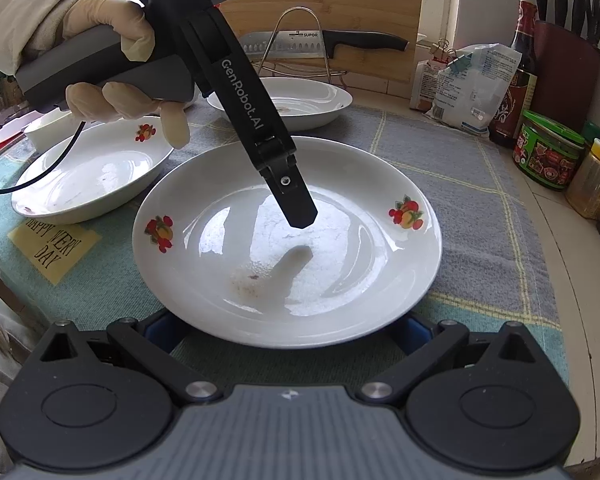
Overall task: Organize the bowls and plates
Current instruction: 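Lift the gripped plate with the left tool and carry it across the towel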
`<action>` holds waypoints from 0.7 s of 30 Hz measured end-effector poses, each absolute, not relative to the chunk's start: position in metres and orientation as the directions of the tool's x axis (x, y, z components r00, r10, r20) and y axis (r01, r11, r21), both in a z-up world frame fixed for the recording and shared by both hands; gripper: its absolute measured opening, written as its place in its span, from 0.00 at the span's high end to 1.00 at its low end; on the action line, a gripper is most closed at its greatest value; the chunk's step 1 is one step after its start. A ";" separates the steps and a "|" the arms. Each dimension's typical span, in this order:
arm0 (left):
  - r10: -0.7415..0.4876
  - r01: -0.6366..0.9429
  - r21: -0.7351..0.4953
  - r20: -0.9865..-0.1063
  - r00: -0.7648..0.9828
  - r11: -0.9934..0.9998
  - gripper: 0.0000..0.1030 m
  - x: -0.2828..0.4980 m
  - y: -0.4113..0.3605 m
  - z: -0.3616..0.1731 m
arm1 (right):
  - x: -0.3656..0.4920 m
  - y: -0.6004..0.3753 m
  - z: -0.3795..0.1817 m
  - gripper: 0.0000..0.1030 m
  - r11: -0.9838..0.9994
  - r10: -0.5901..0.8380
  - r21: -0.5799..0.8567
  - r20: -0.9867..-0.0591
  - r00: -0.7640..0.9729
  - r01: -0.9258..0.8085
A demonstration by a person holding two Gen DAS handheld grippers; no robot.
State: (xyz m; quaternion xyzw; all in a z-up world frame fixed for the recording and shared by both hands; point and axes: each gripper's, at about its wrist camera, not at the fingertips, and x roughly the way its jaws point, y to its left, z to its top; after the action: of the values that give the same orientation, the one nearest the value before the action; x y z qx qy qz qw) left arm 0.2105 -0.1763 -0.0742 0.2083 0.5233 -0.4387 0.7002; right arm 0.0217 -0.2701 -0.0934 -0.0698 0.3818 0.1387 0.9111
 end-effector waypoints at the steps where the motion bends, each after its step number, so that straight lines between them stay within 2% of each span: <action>1: -0.397 0.831 -0.168 -0.915 0.068 0.530 0.18 0.211 -0.176 -0.074 | 0.023 -0.270 -0.093 0.00 0.951 0.200 -0.020 -0.719 0.665 -0.308; 8: -0.399 0.828 -0.167 -0.914 0.074 0.536 0.20 0.210 -0.174 -0.073 | 0.028 -0.269 -0.090 0.00 0.946 0.204 -0.018 -0.744 0.637 -0.324; 21: -0.397 0.834 -0.164 -0.915 0.071 0.526 0.21 0.210 -0.174 -0.073 | 0.024 -0.270 -0.091 0.00 0.944 0.203 -0.032 -0.727 0.655 -0.328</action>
State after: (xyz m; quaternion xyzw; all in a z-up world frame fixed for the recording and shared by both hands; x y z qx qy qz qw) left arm 0.2102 -0.1744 -0.0734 0.2098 0.5215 -0.4391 0.7009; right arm 0.0244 -0.2703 -0.0911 -0.0806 0.3884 0.1465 0.9062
